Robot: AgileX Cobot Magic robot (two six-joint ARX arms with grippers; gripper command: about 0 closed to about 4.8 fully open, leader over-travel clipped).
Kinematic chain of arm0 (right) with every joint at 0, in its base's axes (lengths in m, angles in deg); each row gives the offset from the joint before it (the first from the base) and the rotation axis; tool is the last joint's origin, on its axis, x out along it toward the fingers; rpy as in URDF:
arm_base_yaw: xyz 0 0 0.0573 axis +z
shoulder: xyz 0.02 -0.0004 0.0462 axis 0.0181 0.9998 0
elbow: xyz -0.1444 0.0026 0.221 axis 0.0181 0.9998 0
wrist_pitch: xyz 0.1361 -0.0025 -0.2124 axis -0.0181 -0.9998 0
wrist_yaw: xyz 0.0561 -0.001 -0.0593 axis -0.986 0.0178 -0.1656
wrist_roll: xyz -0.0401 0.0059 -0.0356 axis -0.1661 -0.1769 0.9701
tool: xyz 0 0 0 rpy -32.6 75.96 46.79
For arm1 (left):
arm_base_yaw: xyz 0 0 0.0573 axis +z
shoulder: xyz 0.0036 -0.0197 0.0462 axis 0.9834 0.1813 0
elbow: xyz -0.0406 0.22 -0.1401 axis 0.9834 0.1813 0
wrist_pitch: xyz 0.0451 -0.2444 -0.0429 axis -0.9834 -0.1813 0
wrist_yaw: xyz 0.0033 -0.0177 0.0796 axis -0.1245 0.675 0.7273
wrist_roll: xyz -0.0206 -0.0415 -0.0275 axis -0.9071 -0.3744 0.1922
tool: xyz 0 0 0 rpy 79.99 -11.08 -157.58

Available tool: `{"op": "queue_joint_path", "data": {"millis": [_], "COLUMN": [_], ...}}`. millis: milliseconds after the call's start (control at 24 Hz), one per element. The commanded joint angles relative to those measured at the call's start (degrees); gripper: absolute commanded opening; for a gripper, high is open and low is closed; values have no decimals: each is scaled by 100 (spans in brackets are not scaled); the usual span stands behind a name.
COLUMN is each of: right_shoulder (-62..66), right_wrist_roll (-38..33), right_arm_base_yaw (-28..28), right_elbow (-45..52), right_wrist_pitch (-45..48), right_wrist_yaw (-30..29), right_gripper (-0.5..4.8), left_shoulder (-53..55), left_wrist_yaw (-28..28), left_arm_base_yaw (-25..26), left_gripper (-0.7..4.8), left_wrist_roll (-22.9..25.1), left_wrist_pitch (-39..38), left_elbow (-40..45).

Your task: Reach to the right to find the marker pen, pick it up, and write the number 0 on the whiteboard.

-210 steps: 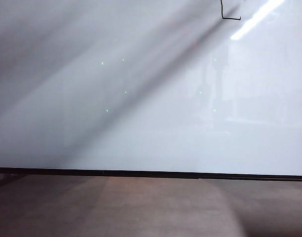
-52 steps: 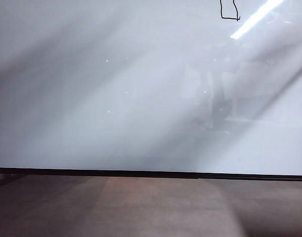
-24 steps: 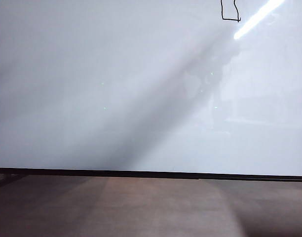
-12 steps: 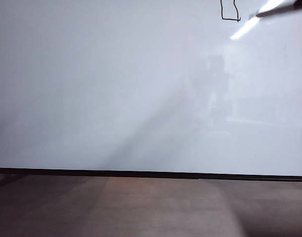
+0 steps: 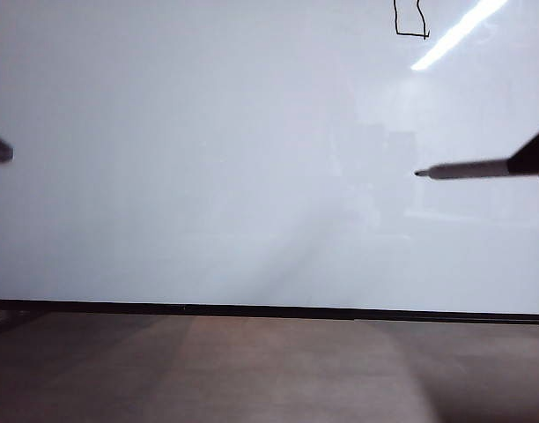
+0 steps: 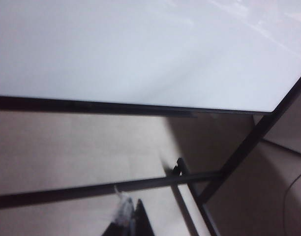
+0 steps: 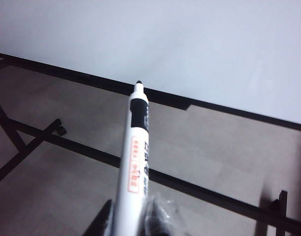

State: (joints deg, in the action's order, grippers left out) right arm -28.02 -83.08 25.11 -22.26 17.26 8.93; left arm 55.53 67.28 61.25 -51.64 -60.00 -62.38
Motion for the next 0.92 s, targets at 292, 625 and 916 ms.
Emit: {"op": "queue_joint_path", "data": {"millis": [292, 625, 916], "right_shoulder": [-107, -315, -341], "right_wrist_roll": [-295, -420, -400], "right_arm_base_yaw": [2, 2, -2], "right_elbow": [396, 597, 597], "right_wrist_pitch": [354, 221, 223], "right_wrist_yaw": [-208, -442, -39], "right_gripper": [-4, -4, 0], "left_shoulder": [-13, -13, -22], "left_wrist_yaw": [-85, -297, -129], "left_arm_base_yaw": [4, 4, 4], "left_gripper": [-5, -5, -5], "left_wrist_roll": [-7, 37, 570], "left_wrist_pitch": [262, 479, 24], "left_elbow": [293, 623, 625]}}
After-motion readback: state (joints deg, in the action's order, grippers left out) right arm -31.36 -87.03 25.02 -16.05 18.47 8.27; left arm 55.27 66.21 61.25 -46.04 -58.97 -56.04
